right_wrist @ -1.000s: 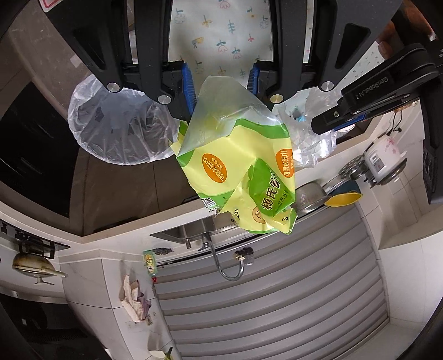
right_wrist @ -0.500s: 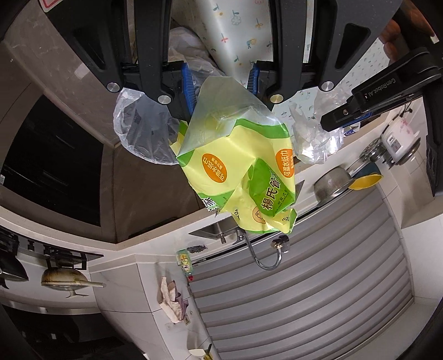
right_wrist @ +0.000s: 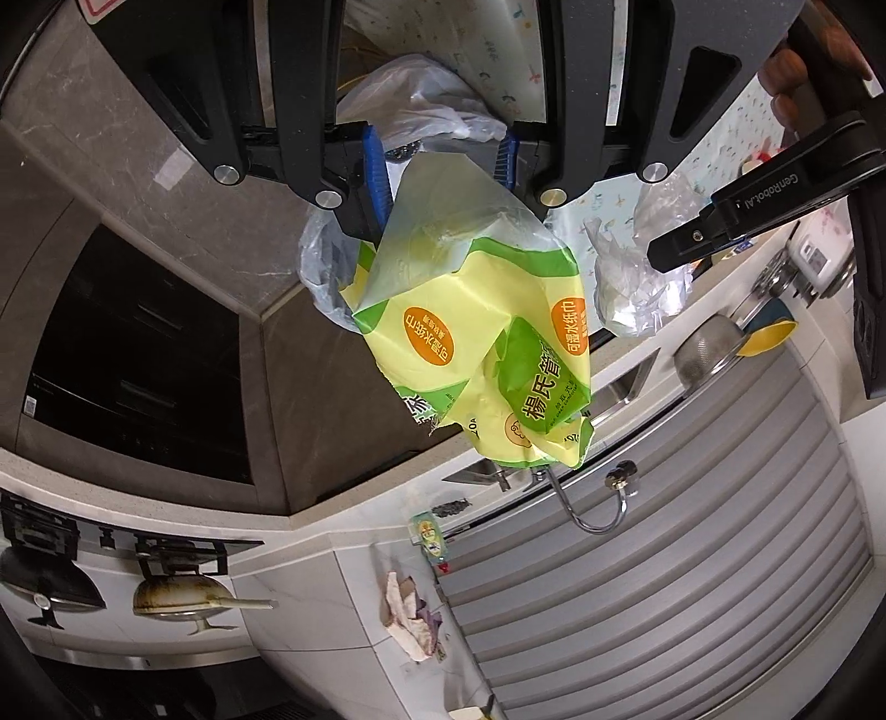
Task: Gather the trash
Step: 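Carry the clear bag and snack bag to the bin and open both grippers, then move both grippers back over the table toward the remaining trash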
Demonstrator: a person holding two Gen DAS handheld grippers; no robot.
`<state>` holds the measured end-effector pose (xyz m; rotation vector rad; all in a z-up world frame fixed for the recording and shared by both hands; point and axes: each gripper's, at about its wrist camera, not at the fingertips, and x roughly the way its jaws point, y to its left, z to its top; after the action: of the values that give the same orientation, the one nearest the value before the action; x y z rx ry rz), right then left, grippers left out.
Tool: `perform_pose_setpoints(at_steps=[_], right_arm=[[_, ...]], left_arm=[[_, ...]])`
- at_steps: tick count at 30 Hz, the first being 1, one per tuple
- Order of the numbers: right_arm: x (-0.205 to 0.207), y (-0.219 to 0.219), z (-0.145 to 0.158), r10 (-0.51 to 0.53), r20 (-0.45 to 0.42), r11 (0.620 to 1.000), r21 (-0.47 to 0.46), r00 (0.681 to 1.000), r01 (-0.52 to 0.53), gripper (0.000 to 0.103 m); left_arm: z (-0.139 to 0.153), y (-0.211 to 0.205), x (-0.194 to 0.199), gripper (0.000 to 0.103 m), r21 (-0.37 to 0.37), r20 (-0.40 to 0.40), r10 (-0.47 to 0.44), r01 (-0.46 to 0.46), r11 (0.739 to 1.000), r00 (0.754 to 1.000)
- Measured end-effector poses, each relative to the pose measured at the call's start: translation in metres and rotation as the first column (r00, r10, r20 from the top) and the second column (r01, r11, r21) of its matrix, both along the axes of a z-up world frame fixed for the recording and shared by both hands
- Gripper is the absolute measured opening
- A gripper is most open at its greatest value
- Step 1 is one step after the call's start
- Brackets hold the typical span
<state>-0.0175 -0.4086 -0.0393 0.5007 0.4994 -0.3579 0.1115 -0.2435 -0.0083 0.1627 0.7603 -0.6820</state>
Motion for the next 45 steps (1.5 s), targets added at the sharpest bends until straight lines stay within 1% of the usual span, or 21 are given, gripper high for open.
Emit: perform_pose_setpoints(at_steps=[9, 12, 13, 14, 17, 21, 24, 26, 27, 28, 29, 31, 32, 37, 45], right_arm=[[0.006, -0.017, -0.014, -0.021, -0.026, 1.0, 0.018, 0.999, 0.021, 0.029], [0.01, -0.02, -0.018, -0.023, -0.034, 0.999, 0.023, 0.999, 0.023, 0.03], [0.011, -0.021, -0.019, -0.023, -0.037, 0.999, 0.025, 0.999, 0.024, 0.03], [0.013, -0.02, -0.02, -0.022, -0.04, 0.999, 0.026, 0.999, 0.023, 0.03], [0.018, -0.02, -0.023, -0.016, -0.047, 0.999, 0.028, 0.999, 0.017, 0.03], [0.027, -0.018, -0.024, -0.002, -0.053, 1.0, 0.023, 0.999, 0.003, 0.03], [0.036, -0.018, -0.023, 0.015, -0.055, 1.0, 0.02, 0.998, -0.014, 0.032], [0.043, -0.015, -0.023, 0.021, -0.053, 1.0, 0.013, 0.998, -0.021, 0.035], [0.046, -0.013, -0.024, 0.026, -0.054, 1.0, 0.01, 0.998, -0.026, 0.039], [0.05, -0.012, -0.024, 0.035, -0.053, 0.999, 0.011, 0.998, -0.035, 0.044], [0.053, -0.011, -0.025, 0.045, -0.053, 0.999, 0.01, 0.998, -0.044, 0.046], [0.06, -0.007, -0.024, 0.049, -0.057, 0.999, -0.003, 0.997, -0.049, 0.059], [0.062, -0.004, -0.024, 0.05, -0.056, 0.999, -0.009, 0.997, -0.05, 0.062], [0.065, 0.006, -0.021, 0.066, -0.05, 0.998, -0.005, 0.997, -0.066, 0.064], [0.063, 0.025, -0.009, 0.073, -0.036, 0.997, -0.019, 0.997, -0.074, 0.07]], left_arm=[[-0.013, -0.026, 0.019, 0.028, -0.006, -0.041, -0.025, 0.025, 1.0, 0.999], [-0.014, -0.031, 0.023, 0.043, -0.007, -0.035, -0.019, 0.019, 1.0, 0.999], [-0.015, -0.031, 0.024, 0.054, -0.01, -0.033, -0.016, 0.016, 1.0, 0.999], [-0.015, -0.031, 0.025, 0.06, -0.014, -0.031, -0.011, 0.011, 1.0, 0.999], [-0.015, -0.031, 0.028, 0.064, -0.014, -0.024, 0.0, -0.001, 1.0, 1.0], [-0.018, -0.023, 0.034, 0.064, -0.019, -0.038, 0.019, -0.019, 1.0, 0.999], [-0.018, -0.015, 0.037, 0.066, -0.019, -0.035, 0.038, -0.039, 0.999, 0.999], [-0.018, -0.009, 0.039, 0.068, -0.022, -0.03, 0.053, -0.054, 0.998, 0.998], [-0.017, -0.005, 0.04, 0.069, -0.024, -0.028, 0.059, -0.06, 0.998, 0.998], [-0.017, -0.002, 0.041, 0.071, -0.027, -0.025, 0.066, -0.067, 0.997, 0.997], [-0.016, 0.001, 0.042, 0.071, -0.027, -0.022, 0.074, -0.074, 0.997, 0.997], [-0.016, 0.007, 0.043, 0.071, -0.027, -0.017, 0.083, -0.084, 0.996, 0.996], [-0.016, 0.01, 0.044, 0.072, -0.026, -0.015, 0.09, -0.09, 0.996, 0.996], [-0.012, 0.024, 0.048, 0.076, -0.037, -0.01, 0.12, -0.12, 0.992, 0.993], [-0.005, 0.046, 0.049, 0.078, -0.056, -0.01, 0.158, -0.158, 0.986, 0.987]])
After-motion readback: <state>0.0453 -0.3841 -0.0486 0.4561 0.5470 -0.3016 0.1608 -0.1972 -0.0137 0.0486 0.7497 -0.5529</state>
